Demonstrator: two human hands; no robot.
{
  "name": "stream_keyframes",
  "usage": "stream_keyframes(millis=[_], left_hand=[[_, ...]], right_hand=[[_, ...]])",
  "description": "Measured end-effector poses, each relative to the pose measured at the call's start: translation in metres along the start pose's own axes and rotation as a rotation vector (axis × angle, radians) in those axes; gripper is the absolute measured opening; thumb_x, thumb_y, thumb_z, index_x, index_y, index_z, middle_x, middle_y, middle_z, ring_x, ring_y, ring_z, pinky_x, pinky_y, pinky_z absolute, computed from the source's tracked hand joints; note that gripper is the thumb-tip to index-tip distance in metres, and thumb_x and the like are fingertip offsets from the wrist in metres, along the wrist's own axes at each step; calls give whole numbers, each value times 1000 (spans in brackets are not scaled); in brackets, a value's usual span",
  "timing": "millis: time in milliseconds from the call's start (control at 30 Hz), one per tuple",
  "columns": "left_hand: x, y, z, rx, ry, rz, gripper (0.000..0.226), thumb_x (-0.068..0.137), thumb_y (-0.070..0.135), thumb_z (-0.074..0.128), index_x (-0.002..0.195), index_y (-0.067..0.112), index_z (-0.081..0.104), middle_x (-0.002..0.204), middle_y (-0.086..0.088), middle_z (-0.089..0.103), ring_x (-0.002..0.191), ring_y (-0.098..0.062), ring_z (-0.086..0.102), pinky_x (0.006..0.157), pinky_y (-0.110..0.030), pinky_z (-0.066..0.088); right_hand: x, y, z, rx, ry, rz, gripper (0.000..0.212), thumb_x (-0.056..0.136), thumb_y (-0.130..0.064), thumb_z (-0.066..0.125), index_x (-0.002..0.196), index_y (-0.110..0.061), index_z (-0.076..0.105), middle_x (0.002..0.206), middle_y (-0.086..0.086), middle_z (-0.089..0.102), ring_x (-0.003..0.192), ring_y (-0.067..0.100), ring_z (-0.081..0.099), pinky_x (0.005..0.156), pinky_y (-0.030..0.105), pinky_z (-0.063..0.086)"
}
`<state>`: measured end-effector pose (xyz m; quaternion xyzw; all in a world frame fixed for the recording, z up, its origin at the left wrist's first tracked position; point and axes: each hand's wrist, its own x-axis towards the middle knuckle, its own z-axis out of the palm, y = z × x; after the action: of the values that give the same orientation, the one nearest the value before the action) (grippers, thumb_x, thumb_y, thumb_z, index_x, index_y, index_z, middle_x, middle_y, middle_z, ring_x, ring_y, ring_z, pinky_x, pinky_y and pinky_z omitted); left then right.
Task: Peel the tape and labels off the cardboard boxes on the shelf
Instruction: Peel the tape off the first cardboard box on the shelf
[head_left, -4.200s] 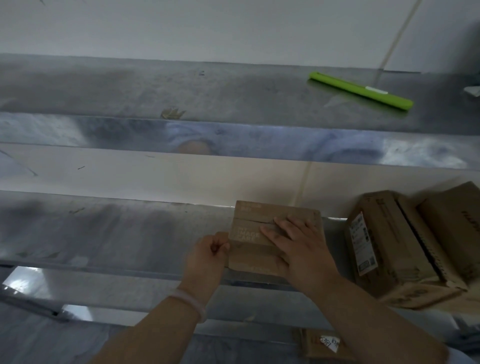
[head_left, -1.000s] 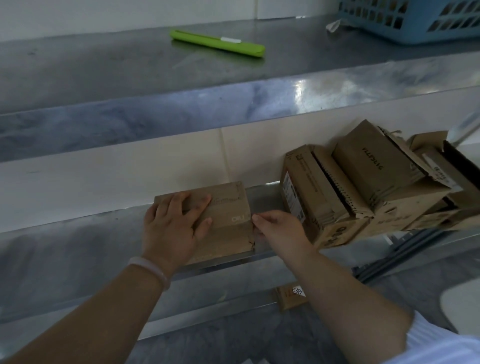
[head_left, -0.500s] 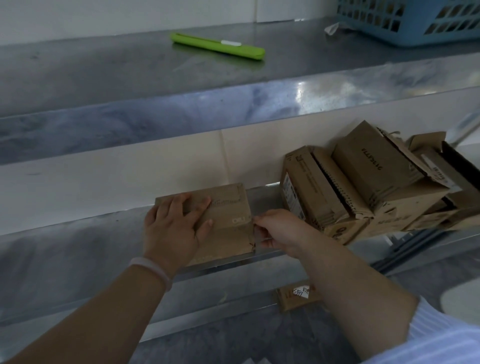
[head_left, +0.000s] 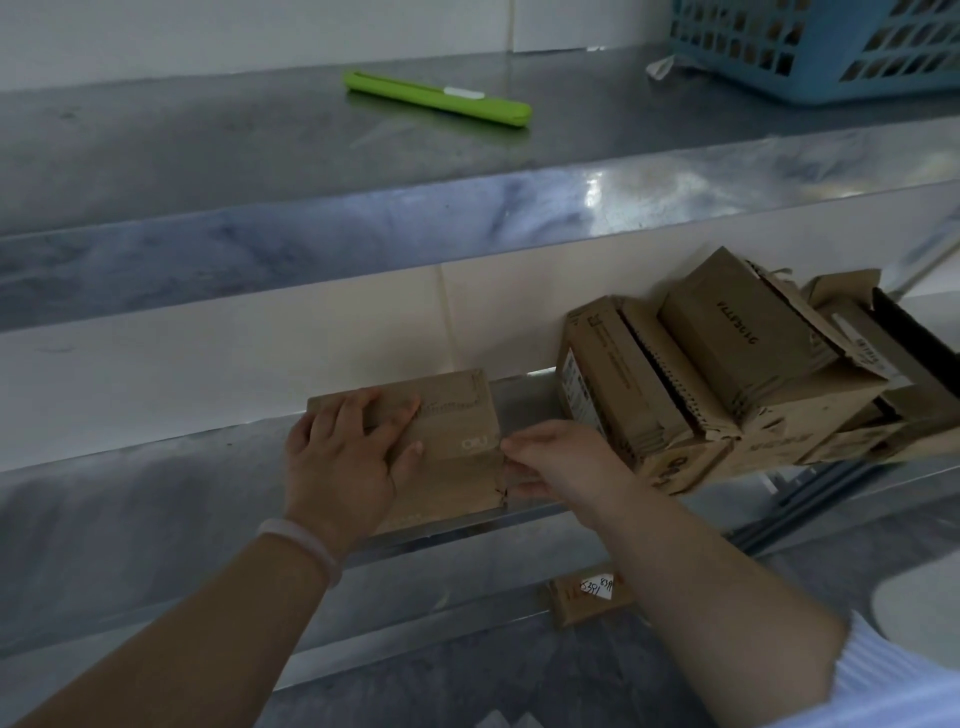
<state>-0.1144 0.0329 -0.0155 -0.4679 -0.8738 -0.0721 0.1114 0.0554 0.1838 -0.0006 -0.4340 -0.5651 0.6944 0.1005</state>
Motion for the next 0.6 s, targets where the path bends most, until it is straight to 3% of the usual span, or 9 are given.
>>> stream_keyframes(millis=[167,300,400,500,600], left_hand=[[-1,-2,2,16,-13,4,55,87,62,29,130,40,56,127,-7,57,115,-32,52,96,-48,41],[0,0,1,12,9,-3,54,87,61,31,127,38,60,124,-8,59,111,-33,55,93,-46,43],[0,1,0,14,8,-3,54,87,61,31,126,38,61,123,-8,60,109,-33,56,92,-46,43],[0,0,-1,20,-12,-5,55,87,61,29,127,39,59,125,-8,59,109,-32,56,93,-45,42],[0,-1,-1,20,-44,-2,56,87,62,27,130,41,56,127,-7,58,108,-32,56,95,-47,43]], right_hand=[[0,-3,4,-260,33,-60,6,90,-16,67,86,-13,64,96,14,69,92,24,68,83,43,58],[-4,-19,4,-92,-111,-83,9,96,-14,59,92,-6,60,83,10,64,82,21,64,84,43,58],[-2,-31,2,-6,-56,-62,8,97,-12,55,92,-6,58,79,8,61,72,17,62,74,39,60],[-3,-29,2,-136,-27,1,14,97,-18,56,100,-6,64,85,6,64,74,13,62,70,29,57],[-8,-17,7,-166,-13,-2,25,96,-21,59,112,-3,66,101,16,69,85,18,63,75,28,55]])
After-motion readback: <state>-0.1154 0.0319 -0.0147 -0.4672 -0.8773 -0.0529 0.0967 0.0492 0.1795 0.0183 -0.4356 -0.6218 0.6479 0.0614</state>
